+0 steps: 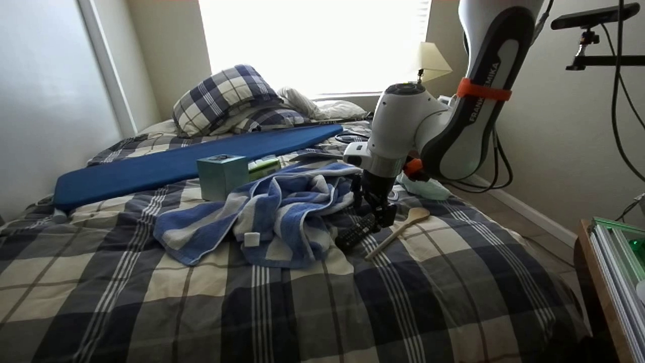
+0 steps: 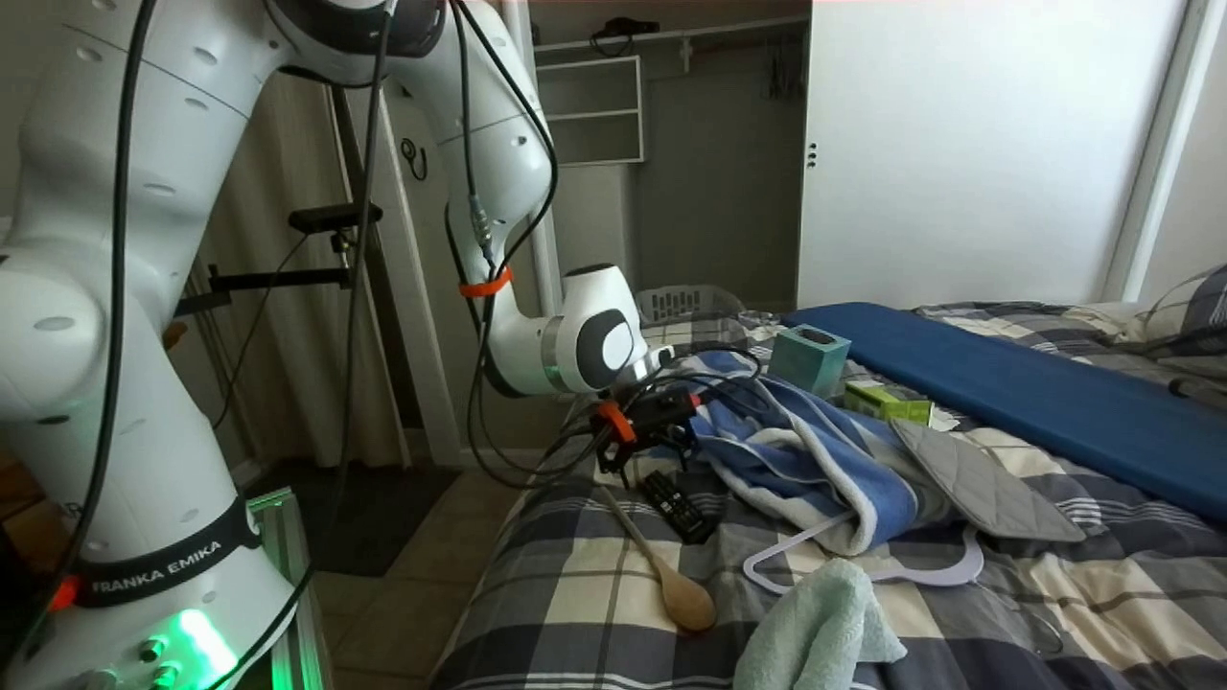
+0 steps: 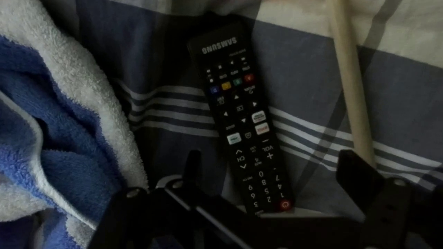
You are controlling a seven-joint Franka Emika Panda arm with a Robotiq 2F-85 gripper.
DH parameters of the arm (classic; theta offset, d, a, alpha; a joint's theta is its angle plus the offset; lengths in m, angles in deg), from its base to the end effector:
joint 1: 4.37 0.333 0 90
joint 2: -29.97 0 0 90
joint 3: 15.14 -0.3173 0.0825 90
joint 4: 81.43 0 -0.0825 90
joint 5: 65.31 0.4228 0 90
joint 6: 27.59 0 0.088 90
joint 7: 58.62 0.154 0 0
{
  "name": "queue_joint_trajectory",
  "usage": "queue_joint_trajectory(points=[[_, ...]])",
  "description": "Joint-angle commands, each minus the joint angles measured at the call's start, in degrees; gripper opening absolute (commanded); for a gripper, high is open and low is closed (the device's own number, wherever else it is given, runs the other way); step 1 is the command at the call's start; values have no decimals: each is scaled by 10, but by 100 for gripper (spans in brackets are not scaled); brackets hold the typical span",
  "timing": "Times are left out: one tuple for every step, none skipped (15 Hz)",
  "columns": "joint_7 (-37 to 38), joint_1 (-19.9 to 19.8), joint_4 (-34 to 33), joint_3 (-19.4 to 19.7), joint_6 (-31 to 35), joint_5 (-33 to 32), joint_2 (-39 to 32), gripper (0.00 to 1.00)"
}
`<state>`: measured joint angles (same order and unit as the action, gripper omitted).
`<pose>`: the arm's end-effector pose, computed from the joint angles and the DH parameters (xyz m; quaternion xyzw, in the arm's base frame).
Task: Move the black remote to the left
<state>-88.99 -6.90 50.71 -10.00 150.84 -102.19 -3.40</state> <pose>0.5340 -0.0284 0.0282 0.8569 0.5011 0.0730 0.0960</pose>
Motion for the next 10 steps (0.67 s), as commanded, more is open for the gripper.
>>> queue_joint_trajectory(points=[[-24, -1, -35, 13, 36, -18, -48, 100], [-32, -5, -40, 11, 43, -17, -57, 100], [-41, -13, -46, 5, 48, -21, -66, 100], [-48, -16, -51, 3, 55, -21, -75, 100], [-53, -10, -59, 10, 62, -22, -84, 100], [-60, -3, -65, 18, 70, -20, -93, 100], [-66, 0, -72, 22, 75, -19, -101, 100], [-70, -4, -78, 19, 76, -20, -108, 100], [-75, -10, -81, 13, 78, -17, -113, 100], [-77, -8, -86, 15, 80, -16, -117, 94]])
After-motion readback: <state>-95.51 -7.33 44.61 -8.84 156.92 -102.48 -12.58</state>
